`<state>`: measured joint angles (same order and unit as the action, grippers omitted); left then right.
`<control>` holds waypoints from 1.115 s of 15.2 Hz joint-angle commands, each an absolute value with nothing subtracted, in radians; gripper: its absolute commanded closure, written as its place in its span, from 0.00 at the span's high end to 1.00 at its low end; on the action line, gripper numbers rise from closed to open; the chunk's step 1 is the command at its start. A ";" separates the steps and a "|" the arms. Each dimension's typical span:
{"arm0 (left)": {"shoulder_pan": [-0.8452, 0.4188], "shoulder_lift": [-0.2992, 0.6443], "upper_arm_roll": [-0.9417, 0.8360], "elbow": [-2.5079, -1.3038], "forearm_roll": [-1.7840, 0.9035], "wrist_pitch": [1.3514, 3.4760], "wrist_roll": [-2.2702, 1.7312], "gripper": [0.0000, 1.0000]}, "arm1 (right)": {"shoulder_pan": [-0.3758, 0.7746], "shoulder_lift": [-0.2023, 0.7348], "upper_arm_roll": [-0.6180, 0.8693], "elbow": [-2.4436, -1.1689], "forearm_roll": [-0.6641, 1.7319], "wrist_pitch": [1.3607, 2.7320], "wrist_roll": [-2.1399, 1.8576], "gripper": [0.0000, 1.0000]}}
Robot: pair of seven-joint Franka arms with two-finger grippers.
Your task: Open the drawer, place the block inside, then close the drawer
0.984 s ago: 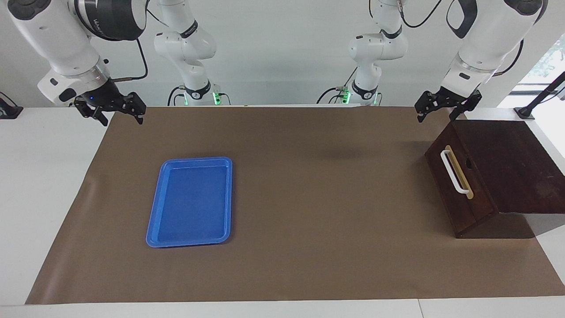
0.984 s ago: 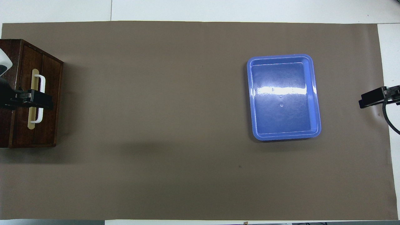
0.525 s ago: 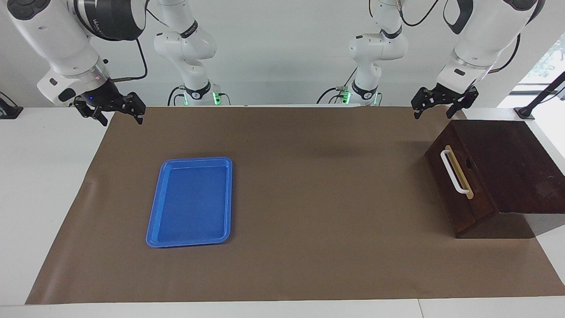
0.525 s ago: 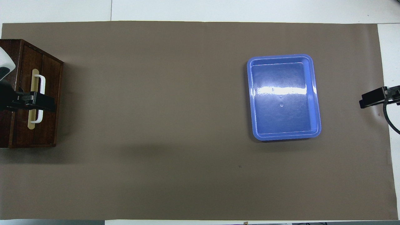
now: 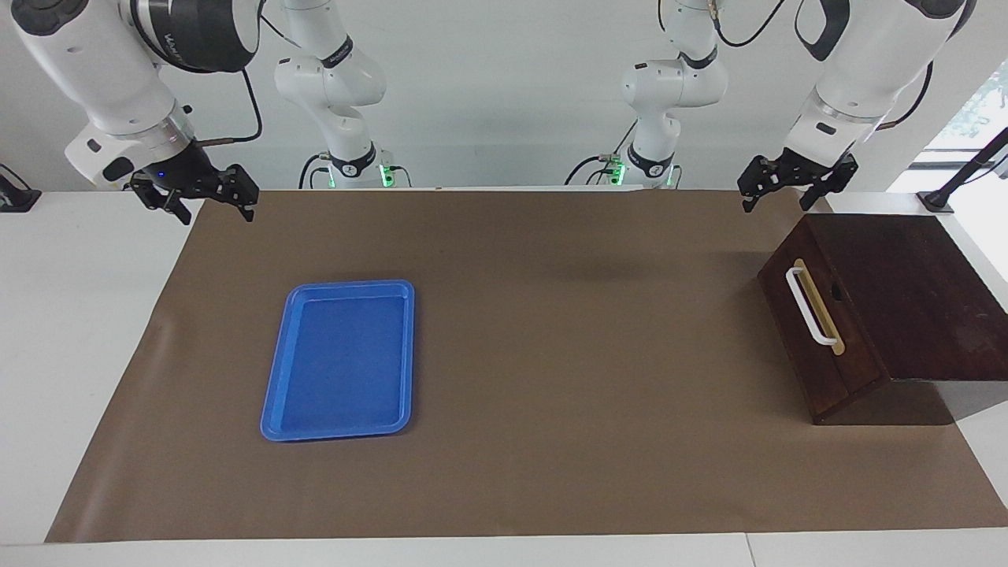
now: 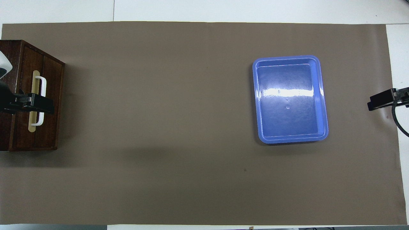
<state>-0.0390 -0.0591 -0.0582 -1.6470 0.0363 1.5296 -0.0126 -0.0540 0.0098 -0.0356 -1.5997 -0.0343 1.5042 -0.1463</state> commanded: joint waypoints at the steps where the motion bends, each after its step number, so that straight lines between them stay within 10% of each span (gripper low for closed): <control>1: -0.035 -0.078 -0.052 -1.664 0.028 1.537 0.000 1.00 | -0.058 -0.006 -0.034 -1.614 -0.049 1.499 -0.141 1.00; 17: -0.032 -0.077 -0.048 -1.666 0.028 1.566 0.002 1.00 | -0.061 -0.006 -0.035 -1.612 -0.048 1.506 -0.141 1.00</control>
<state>-0.0352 -0.0591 -0.0552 -1.6470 0.0363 1.5414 -0.0126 -0.0546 0.0097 -0.0357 -1.5997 -0.0343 1.5042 -0.1463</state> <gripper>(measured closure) 0.000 0.000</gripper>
